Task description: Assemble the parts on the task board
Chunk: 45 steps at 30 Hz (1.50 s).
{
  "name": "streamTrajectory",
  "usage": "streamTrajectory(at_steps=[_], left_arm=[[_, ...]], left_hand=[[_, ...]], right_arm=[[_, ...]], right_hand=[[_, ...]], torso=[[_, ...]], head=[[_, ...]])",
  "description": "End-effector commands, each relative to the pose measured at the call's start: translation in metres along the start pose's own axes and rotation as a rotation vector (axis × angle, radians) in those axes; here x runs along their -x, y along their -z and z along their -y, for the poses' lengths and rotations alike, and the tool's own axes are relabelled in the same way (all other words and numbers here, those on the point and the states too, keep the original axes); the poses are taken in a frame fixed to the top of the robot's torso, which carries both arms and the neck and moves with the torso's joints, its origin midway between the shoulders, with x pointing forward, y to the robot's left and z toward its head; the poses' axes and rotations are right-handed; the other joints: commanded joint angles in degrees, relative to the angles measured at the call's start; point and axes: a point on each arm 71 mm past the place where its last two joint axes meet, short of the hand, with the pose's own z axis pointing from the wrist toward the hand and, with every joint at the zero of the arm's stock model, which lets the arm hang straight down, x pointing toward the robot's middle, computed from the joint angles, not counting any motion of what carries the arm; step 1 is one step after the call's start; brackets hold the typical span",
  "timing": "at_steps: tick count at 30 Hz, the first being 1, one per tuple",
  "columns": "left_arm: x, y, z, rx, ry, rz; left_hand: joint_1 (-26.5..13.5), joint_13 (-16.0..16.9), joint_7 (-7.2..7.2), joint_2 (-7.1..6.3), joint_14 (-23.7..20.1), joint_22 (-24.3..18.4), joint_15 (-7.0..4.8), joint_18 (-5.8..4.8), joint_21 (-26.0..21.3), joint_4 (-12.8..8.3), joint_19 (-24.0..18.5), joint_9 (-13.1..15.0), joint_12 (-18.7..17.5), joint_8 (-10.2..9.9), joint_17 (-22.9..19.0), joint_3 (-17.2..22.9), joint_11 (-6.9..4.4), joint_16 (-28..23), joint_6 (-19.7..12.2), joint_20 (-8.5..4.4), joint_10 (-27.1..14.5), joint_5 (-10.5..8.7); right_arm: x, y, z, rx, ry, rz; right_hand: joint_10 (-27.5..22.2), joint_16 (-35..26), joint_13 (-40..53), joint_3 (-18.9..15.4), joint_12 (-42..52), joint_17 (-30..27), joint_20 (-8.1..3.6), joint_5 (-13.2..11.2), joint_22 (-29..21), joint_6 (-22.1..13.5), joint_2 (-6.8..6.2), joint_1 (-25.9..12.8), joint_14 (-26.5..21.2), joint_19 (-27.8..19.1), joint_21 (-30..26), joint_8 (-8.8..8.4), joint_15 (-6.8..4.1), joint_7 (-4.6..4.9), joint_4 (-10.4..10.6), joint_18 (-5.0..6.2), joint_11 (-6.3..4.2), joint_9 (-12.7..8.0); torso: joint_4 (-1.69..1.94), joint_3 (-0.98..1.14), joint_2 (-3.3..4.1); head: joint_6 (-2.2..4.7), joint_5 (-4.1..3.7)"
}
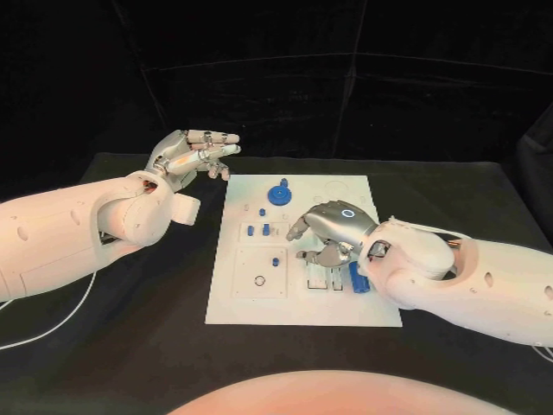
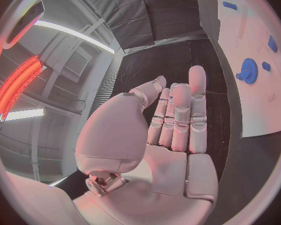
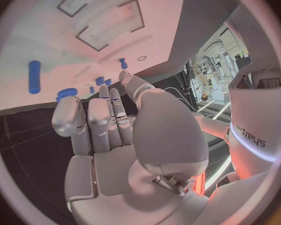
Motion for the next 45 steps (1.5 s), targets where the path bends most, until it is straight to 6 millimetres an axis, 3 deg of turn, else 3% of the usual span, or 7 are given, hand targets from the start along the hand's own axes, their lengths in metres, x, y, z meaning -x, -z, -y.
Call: streamTrajectory(at_steps=[1, 5, 10, 23, 28, 34, 45], left_arm=[[-0.001, 0.0, 0.001, -0.003, 0.01, -0.011], [-0.001, 0.0, 0.001, -0.003, 0.011, -0.013], [-0.003, -0.001, 0.001, -0.002, 0.013, -0.018], [-0.004, -0.001, 0.0, 0.002, 0.014, -0.02], [-0.004, -0.001, 0.0, 0.003, 0.014, -0.021], [-0.004, -0.001, 0.0, 0.004, 0.013, -0.02], [-0.003, -0.002, 0.0, 0.007, 0.013, -0.021]], left_hand=[[0.2, -0.1, 0.25, 0.21, -0.3, -0.1, 0.05, 0.74, -0.4, -0.2, -0.3, -0.1, 0.2, 0.3, 0.0, 0.0, 0.18, -0.3, 0.0, 0.0, -0.3, -0.17], [0.2, -0.1, 0.25, 0.21, -0.3, -0.1, 0.05, 0.74, -0.4, -0.2, -0.3, -0.1, 0.2, 0.3, 0.0, 0.0, 0.18, -0.3, 0.0, 0.0, -0.3, -0.17], [0.2, -0.1, 0.25, 0.21, -0.3, -0.1, 0.05, 0.74, -0.4, -0.2, -0.3, -0.1, 0.2, 0.3, 0.0, 0.0, 0.18, -0.3, 0.0, 0.0, -0.3, -0.17], [0.2, -0.1, 0.25, 0.21, -0.3, -0.1, 0.05, 0.74, -0.4, -0.2, -0.3, -0.1, 0.2, 0.3, 0.0, 0.0, 0.18, -0.3, 0.0, 0.0, -0.3, -0.17], [0.2, -0.1, 0.25, 0.21, -0.3, -0.1, 0.05, 0.74, -0.4, -0.2, -0.3, -0.1, 0.2, 0.3, 0.0, 0.0, 0.18, -0.3, 0.0, 0.0, -0.3, -0.17], [0.2, -0.1, 0.25, 0.21, -0.3, -0.1, 0.05, 0.74, -0.4, -0.2, -0.3, -0.1, 0.2, 0.3, 0.0, 0.0, 0.18, -0.3, 0.0, 0.0, -0.3, -0.17], [0.3, -0.1, 0.22, 0.27, -0.4, -0.1, 0.05, 0.75, -0.5, -0.3, -0.3, 0.0, 0.4, 0.4, -0.2, -0.1, 0.16, -0.4, 0.0, 0.01, -0.2, -0.2]], right_arm=[[0.016, 0.006, 0.016, -0.069, -0.04, 0.017], [0.029, 0.013, 0.037, -0.137, 0.004, -0.016], [0.034, 0.017, 0.056, -0.195, 0.062, -0.057], [0.026, 0.011, 0.063, -0.207, 0.113, -0.165], [0.023, 0.007, 0.062, -0.202, 0.115, -0.179], [0.021, 0.002, 0.061, -0.194, 0.114, -0.193], [0.02, -0.001, 0.064, -0.205, 0.126, -0.192]], right_hand=[[0.4, 0.2, -0.1, -1.1, 0.5, -0.1, -0.13, 0.3, -0.1, 0.2, 0.13, -0.6, 0.2, 0.3, 0.0, -0.02, 0.0, -0.34, 0.3, 0.65, -0.27, 0.0], [-1.5, -0.9, -0.2, -3.9, 0.5, -1.6, -0.25, 0.6, -1.2, -1.1, -0.68, -0.9, -0.1, -0.4, -0.9, -0.33, -0.06, -1.19, 0.8, 0.86, -0.31, -0.2], [-3.1, -1.7, -0.2, -8.3, 1.1, -2.7, -0.12, 0.4, -2.3, -1.8, -0.14, 0.5, -0.2, -1.0, -1.9, -0.25, 0.07, -2.17, 1.5, 1.05, -0.05, -0.1], [-1.8, -2.2, -0.1, -9.5, 2.7, -3.3, -0.26, 0.4, -2.7, -0.9, 1.54, 2.4, -0.2, -1.0, -2.3, 0.04, -0.14, -2.75, 1.7, 1.11, -0.43, 0.0], [-0.2, -2.1, -0.3, -8.7, 3.2, -3.2, -0.59, -0.3, -2.2, -0.3, 2.84, 3.4, -0.1, -0.5, -2.0, 0.03, -0.61, -2.69, 1.7, 0.99, -0.91, 0.0], [3.9, 0.4, -0.3, -5.4, 3.0, -0.2, -1.22, -2.5, 0.6, 1.8, 4.63, 4.5, 0.9, 1.5, 0.1, 0.53, -1.3, -2.15, 2.0, 0.38, -1.83, 0.2], [7.3, 2.1, -0.3, -0.8, 1.3, 1.7, -1.77, -3.4, 2.8, 4.3, 5.14, 5.7, 1.3, 2.9, 1.8, 0.88, -1.75, -2.11, 1.2, -0.11, -2.31, 0.3]], torso=[[-0.07, -0.03, 0.01], [0.04, 0.0, 0.1], [0.19, 0.01, 0.13], [0.07, -0.03, 0.15], [0.12, 0.01, 0.12], [0.12, 0.03, 0.14], [0.07, 0.03, 0.15]], head=[[0.21, -0.27], [0.55, -0.55], [0.77, -0.7], [0.64, -0.4], [0.64, -0.39], [0.53, -0.37], [0.44, -0.41]])
